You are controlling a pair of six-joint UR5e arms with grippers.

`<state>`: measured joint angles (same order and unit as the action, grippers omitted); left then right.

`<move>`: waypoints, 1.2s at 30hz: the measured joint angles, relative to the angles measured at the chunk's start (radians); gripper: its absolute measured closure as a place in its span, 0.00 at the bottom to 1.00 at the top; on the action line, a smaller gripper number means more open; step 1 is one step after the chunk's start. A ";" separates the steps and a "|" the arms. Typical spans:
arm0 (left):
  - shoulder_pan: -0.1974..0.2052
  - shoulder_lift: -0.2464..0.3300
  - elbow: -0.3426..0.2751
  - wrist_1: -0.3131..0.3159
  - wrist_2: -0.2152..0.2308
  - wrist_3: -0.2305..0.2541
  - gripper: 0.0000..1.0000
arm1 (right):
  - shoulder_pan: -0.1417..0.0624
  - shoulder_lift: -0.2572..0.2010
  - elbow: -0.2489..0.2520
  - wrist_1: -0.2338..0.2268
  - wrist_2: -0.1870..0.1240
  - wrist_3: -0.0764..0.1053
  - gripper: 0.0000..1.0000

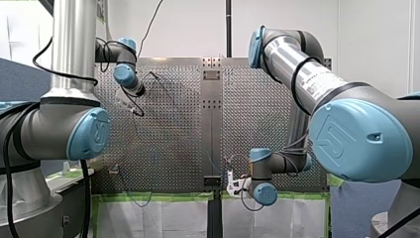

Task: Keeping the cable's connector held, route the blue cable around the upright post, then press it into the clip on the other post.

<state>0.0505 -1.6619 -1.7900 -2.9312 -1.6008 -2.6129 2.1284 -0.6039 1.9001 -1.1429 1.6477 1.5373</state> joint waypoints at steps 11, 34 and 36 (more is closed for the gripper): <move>0.010 0.042 -0.019 0.001 -0.031 0.030 0.02 | 0.000 0.000 0.000 0.000 0.000 0.000 1.00; -0.014 0.120 -0.049 -0.050 -0.010 0.100 0.02 | 0.000 0.002 0.000 -0.001 0.000 0.001 1.00; -0.015 0.123 -0.056 -0.050 -0.005 0.104 0.02 | 0.000 0.002 0.000 -0.001 0.000 0.001 1.00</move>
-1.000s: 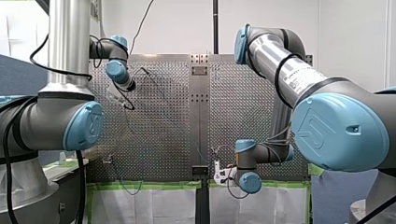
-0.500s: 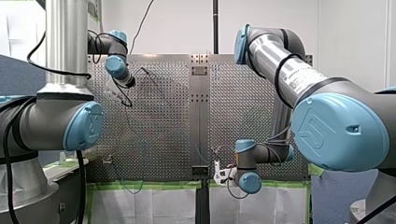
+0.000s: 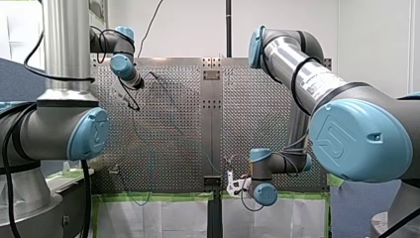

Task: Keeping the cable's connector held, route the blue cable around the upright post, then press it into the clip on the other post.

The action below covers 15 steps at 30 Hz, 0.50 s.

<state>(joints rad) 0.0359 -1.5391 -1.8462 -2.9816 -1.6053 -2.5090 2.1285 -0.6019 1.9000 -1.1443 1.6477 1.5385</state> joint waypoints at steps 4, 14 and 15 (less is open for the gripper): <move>-0.003 0.019 -0.007 -0.001 0.006 0.003 0.02 | 0.000 0.001 0.000 0.000 0.000 0.000 1.00; -0.016 0.098 -0.009 -0.022 0.008 0.014 0.02 | -0.001 0.001 0.000 0.000 -0.005 0.002 1.00; -0.018 0.107 -0.009 -0.028 0.008 0.018 0.02 | -0.002 0.001 0.000 0.000 -0.005 0.002 1.00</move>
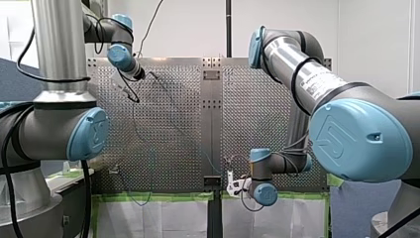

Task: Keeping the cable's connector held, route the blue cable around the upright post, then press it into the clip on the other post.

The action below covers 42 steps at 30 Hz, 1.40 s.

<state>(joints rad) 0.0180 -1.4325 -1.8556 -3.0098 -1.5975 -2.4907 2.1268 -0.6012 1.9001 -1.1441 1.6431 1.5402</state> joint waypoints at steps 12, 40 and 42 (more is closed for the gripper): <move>-0.001 0.078 -0.001 -0.067 -0.048 0.089 0.02 | -0.010 0.000 0.000 0.001 0.000 0.006 1.00; -0.024 0.064 0.137 -0.175 -0.057 0.304 0.02 | -0.021 0.000 0.000 0.007 0.000 0.014 1.00; -0.033 0.057 0.153 -0.191 -0.052 0.320 0.02 | -0.021 0.000 0.000 0.008 0.000 0.014 1.00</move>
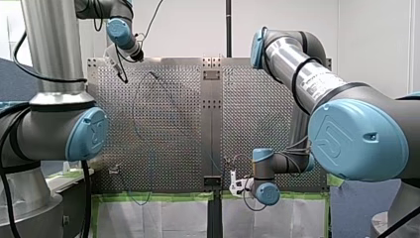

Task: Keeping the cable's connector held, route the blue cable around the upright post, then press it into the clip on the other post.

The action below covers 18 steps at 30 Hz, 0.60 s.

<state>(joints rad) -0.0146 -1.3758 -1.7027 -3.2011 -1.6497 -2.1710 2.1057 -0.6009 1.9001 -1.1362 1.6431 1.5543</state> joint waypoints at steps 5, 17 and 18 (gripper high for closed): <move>-0.026 -0.032 0.039 -0.039 0.004 0.039 0.02 | 0.000 0.000 0.000 0.001 0.000 0.000 1.00; -0.067 -0.077 0.105 -0.143 -0.065 0.146 0.02 | 0.000 0.000 0.000 0.001 0.000 0.000 1.00; -0.069 -0.080 0.106 -0.151 -0.069 0.159 0.02 | 0.000 0.000 0.000 0.001 0.000 0.000 1.00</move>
<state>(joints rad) -0.0834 -1.4555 -1.5971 -3.3519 -1.7188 -2.0123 2.1054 -0.6008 1.9000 -1.1353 1.6431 1.5542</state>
